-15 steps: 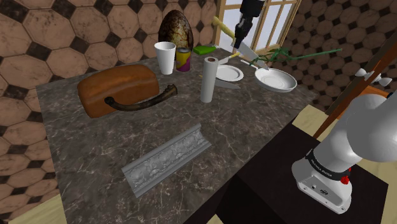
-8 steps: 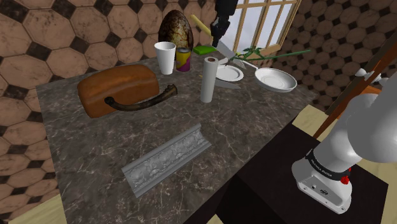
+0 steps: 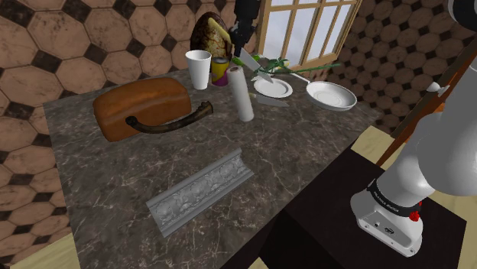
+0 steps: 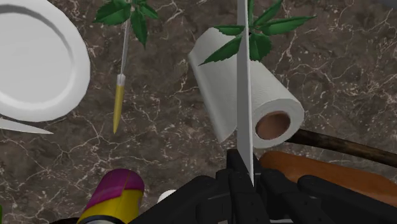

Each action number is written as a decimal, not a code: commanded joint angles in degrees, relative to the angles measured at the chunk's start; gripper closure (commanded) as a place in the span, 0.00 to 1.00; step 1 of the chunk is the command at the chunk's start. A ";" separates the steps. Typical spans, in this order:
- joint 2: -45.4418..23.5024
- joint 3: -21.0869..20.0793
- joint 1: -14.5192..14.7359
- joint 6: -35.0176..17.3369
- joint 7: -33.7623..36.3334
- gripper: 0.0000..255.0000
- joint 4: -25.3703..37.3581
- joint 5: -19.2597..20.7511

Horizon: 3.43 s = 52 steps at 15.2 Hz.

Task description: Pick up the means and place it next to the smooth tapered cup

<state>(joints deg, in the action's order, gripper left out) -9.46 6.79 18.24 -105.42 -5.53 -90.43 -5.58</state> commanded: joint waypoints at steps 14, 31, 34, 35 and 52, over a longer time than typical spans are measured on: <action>-0.96 -0.15 0.12 -11.19 -0.93 1.00 -10.24 -0.50; -5.12 -0.48 0.05 -23.04 -2.43 1.00 -18.01 -1.81; -6.17 -0.57 0.00 -25.04 -2.75 1.00 -18.98 -2.13; -6.54 -0.61 -0.01 -25.70 -2.86 1.00 -19.28 -2.25; -7.88 -0.74 -0.07 -27.94 -3.25 0.00 -20.20 -2.65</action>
<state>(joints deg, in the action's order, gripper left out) -16.74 6.05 18.42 -134.71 -8.25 -110.25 -8.15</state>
